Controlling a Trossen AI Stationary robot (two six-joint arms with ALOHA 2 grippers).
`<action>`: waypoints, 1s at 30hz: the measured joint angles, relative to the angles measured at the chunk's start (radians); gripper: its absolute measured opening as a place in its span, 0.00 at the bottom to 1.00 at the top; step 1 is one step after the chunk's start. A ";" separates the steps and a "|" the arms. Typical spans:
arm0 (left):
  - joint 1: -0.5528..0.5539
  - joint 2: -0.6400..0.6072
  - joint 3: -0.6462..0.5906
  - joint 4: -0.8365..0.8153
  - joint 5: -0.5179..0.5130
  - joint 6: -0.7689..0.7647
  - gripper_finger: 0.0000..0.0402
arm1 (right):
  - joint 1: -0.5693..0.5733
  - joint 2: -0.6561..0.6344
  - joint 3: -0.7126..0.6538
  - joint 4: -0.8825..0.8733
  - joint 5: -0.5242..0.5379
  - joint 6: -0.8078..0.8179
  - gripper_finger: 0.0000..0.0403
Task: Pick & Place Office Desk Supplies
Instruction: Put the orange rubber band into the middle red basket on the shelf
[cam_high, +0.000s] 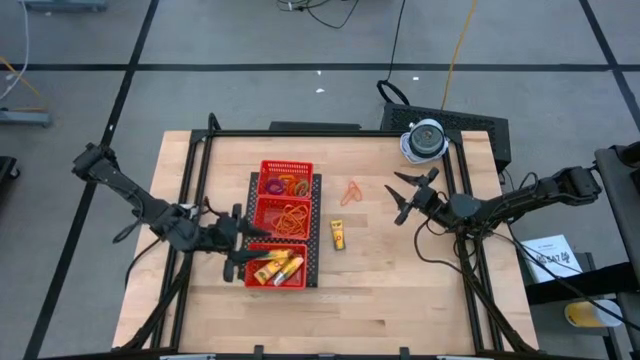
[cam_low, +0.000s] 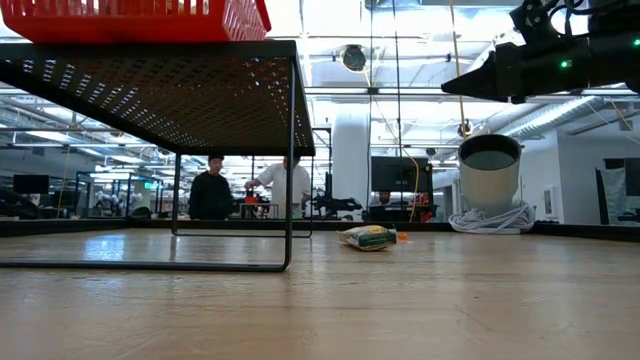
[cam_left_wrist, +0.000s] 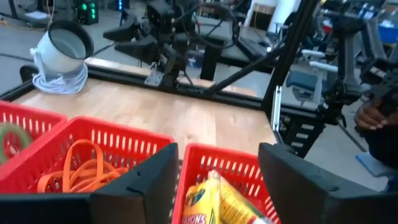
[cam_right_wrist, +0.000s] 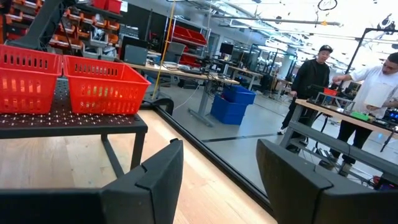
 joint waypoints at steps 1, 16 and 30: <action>0.000 -0.003 0.000 0.016 0.000 0.015 0.60 | 0.000 0.000 0.000 0.000 0.000 0.000 0.48; 0.046 -0.044 0.001 0.237 -0.078 0.366 0.63 | -0.062 0.111 0.091 -0.133 -0.387 0.255 0.49; 0.172 0.002 0.001 0.191 -0.076 0.271 0.64 | -0.276 0.576 0.237 -0.317 -0.481 0.415 0.48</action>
